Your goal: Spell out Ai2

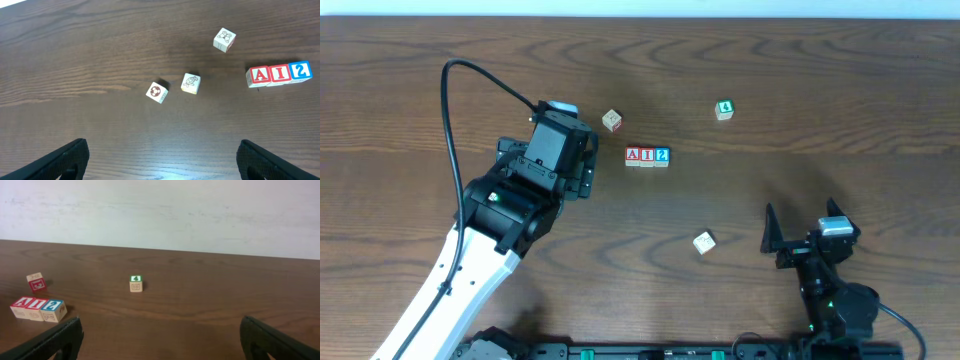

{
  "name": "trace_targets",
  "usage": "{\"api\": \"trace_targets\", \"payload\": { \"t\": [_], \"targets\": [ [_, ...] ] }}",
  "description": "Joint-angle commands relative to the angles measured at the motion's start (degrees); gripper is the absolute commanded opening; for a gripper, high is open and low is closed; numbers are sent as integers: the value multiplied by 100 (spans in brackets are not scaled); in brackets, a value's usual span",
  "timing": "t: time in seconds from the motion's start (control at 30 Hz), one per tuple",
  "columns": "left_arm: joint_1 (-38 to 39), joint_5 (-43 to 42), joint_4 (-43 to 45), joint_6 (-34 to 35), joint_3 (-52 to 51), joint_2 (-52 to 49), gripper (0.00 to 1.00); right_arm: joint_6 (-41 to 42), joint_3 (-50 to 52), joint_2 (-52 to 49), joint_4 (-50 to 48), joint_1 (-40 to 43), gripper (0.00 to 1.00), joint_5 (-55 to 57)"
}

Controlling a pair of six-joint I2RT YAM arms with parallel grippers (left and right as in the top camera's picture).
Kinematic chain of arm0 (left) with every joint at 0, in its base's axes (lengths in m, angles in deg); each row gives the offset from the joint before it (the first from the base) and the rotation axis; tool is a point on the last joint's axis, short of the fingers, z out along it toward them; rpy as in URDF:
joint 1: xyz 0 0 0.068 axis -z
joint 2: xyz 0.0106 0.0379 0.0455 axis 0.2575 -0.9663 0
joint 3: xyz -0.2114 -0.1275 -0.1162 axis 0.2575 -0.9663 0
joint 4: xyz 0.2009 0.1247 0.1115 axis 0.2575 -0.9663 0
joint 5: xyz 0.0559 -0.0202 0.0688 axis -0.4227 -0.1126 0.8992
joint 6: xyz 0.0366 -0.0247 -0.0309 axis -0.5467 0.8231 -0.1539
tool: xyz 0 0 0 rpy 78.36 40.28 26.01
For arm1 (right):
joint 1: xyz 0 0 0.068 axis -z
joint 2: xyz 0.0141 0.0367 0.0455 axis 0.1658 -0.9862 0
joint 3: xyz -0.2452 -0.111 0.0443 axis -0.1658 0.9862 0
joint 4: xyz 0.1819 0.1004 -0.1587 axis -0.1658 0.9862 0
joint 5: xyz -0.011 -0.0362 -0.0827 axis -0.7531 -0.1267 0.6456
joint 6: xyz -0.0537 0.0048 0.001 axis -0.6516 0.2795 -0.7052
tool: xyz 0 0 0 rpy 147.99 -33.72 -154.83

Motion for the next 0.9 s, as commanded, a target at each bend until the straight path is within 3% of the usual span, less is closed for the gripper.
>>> {"api": "trace_targets", "payload": {
  "t": [0.0,0.5,0.67,0.77,0.87],
  "targets": [
    [-22,120,-15,-79,-9,4,95,79,9,57,31,61,99,17],
    [-59,160,-61,-85,-70,227,95,79,9,57,31,61,99,20],
    [-417,76,1405,-144,-1082,1633,96,79,9,57,31,61,99,20],
    [-662,83,2924,-361,-2765,3495,95,79,9,57,31,61,99,20],
    [-763,79,4070,-380,-3825,4553,95,79,9,57,31,61,99,20]
  ]
}}
